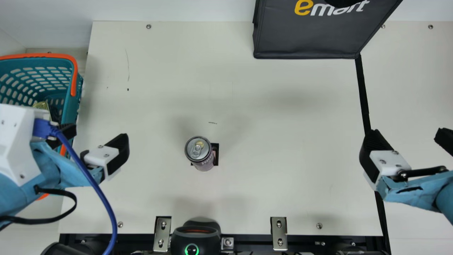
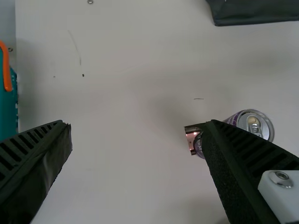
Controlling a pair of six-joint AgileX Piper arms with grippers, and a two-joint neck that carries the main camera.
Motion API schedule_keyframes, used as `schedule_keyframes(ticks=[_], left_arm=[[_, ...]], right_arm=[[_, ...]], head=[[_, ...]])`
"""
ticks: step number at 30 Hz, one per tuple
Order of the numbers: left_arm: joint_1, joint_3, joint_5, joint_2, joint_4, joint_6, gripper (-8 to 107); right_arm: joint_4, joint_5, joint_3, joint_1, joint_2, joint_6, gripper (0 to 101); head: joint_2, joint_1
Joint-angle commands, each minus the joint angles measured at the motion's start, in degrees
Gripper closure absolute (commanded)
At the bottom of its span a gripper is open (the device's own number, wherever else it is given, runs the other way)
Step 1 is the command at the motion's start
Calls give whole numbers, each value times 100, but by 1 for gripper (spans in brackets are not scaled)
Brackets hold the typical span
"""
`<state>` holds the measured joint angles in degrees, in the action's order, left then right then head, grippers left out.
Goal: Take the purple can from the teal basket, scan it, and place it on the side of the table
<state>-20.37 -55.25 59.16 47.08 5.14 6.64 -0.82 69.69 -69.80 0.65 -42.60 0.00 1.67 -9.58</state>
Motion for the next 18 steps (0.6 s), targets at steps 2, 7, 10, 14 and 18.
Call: schedule_keyframes(ticks=[2,7,10,14,18], left_arm=[[-353,-70,-35,105,-86,145,9],[-1102,-188,-149,340,-353,582,9],[-1602,-263,-235,518,-581,942,9],[-2270,-385,-350,810,-941,1509,9],[-2867,-527,-415,1125,-1310,2128,9]], right_arm=[[0,0,0,0,0,0,6],[0,0,0,0,0,0,6],[0,0,0,0,0,0,6],[0,0,0,0,0,0,6],[0,0,0,0,0,0,6]], head=[[-9,166],[-9,166],[-9,166],[-9,166],[-9,166]])
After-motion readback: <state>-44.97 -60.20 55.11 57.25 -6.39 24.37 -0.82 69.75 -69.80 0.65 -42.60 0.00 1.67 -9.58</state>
